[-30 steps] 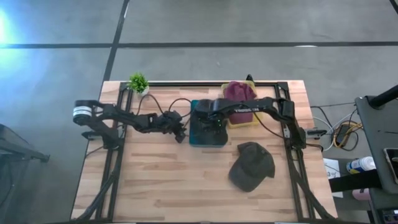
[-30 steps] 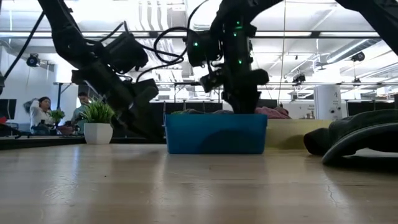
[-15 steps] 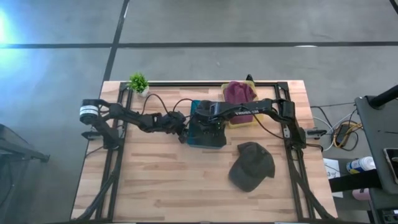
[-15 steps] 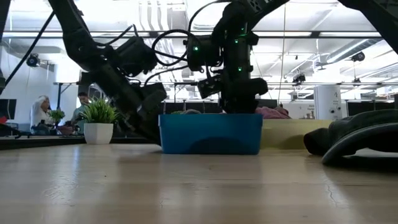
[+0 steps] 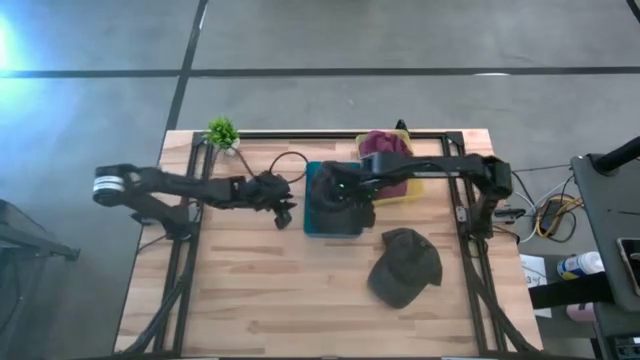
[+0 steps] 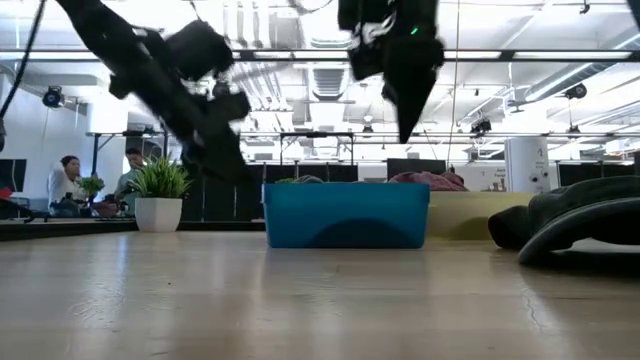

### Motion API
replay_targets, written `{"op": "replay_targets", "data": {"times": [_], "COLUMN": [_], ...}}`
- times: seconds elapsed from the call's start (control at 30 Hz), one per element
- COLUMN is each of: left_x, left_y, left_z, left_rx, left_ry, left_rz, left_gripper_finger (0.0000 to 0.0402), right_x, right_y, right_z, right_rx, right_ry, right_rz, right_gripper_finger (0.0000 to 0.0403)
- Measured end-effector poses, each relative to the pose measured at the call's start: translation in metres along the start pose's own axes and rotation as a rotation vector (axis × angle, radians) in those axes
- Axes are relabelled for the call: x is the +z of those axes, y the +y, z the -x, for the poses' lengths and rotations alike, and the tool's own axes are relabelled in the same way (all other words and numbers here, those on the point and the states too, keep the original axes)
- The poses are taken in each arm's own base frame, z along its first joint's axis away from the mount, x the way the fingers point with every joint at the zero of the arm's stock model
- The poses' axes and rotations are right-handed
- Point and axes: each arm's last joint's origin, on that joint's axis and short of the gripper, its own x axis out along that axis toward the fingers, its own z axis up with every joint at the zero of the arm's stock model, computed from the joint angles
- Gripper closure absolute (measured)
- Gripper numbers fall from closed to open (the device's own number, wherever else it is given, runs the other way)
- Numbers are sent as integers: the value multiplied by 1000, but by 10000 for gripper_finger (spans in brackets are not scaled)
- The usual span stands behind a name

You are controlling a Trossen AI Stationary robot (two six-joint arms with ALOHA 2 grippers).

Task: Pick & Place hat
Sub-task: Put the black cap into the blue bin

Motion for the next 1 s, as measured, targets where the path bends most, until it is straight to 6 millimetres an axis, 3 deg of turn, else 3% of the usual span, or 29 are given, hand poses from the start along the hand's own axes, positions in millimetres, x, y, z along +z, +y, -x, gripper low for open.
{"op": "replay_targets", "data": {"times": [0.13, 0.33, 0.43, 0.53, 0.7, 0.8, 1.0], "left_x": [12, 21, 19, 12, -3, -2, 10], "left_y": [-6, -13, -28, -52, -99, -124, -184], "left_z": [18, 31, 34, 39, 44, 38, 15], "left_rx": [-48, -170, -309, -432, -537, -555, -521], "left_ry": [-101, -193, -203, -200, -175, -155, -128], "left_rz": [-168, -254, -289, -326, -365, -346, -259], "left_gripper_finger": [264, 264, 264, 264, 264, 264, 264], "right_x": [-26, -65, -83, -101, -131, -149, -184], "right_y": [34, 109, 141, 160, 171, 166, 146], "right_z": [7, 13, 12, 19, 26, 26, 21], "right_rx": [6, 26, 25, 3, -88, -156, -120], "right_ry": [10, 23, 42, 51, 74, 111, 125], "right_rz": [-67, -190, -363, -573, -729, -761, -829], "right_gripper_finger": [191, 191, 191, 191, 191, 191, 191]}}
